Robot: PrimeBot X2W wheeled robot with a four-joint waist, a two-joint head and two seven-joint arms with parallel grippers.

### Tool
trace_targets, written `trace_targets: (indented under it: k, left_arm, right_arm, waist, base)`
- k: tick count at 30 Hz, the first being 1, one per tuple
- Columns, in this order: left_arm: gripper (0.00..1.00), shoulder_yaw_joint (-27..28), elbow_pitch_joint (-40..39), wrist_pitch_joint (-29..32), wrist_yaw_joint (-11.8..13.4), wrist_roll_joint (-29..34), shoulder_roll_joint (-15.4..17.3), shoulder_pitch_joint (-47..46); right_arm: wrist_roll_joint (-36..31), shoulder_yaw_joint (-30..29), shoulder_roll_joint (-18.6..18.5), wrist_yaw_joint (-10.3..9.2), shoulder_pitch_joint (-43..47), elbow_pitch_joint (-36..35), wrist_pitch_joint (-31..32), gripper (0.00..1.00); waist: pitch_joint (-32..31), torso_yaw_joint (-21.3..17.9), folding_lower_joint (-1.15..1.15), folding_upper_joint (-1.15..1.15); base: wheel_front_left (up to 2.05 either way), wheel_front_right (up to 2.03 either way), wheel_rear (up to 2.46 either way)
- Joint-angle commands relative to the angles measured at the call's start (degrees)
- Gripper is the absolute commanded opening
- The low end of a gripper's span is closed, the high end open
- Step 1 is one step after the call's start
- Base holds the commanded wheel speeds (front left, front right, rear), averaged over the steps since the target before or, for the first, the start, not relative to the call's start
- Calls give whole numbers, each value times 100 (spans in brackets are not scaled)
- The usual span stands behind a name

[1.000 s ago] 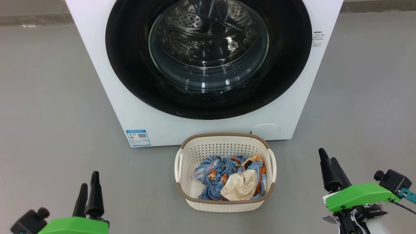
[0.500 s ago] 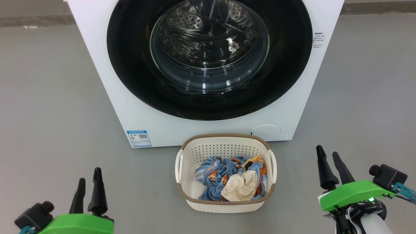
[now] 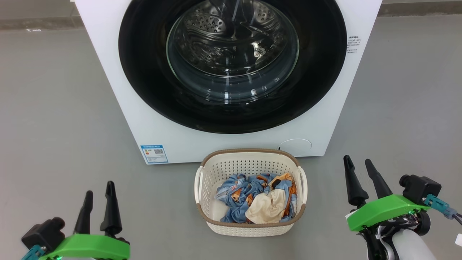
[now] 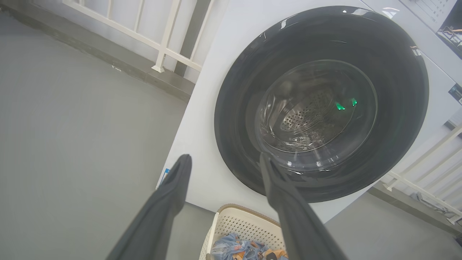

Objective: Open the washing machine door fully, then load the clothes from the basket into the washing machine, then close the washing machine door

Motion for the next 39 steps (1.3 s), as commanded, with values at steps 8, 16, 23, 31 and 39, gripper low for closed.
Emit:
trace_targets:
  k: [8,16,23,31,39]
  left_arm:
    - [100,97,-53,-189,29,564,161,-321]
    - [100,78,-26,-327,31,1012,194,-410]
    - [100,70,-10,-447,7,1384,207,-490]
    - [100,73,8,-534,14,1709,210,-540]
    - [100,113,43,-534,10,1736,192,-563]
  right_arm:
    - [-627,219,-38,30,-374,-59,-222,100]
    - [-1135,305,-45,31,-495,12,-358,100]
    - [-1560,393,-52,33,-582,50,-476,100]
    - [-1869,461,-57,34,-639,81,-562,100]
    - [-1847,449,-57,34,-653,64,-562,100]
  waist:
    - [10,15,0,0]
    - [41,20,0,0]
    - [57,28,0,0]
    - [61,42,0,0]
    - [95,46,0,0]
  base:
    - [0,0,0]
    - [0,0,0]
    - [0,0,0]
    - [0,0,0]
    - [0,0,0]
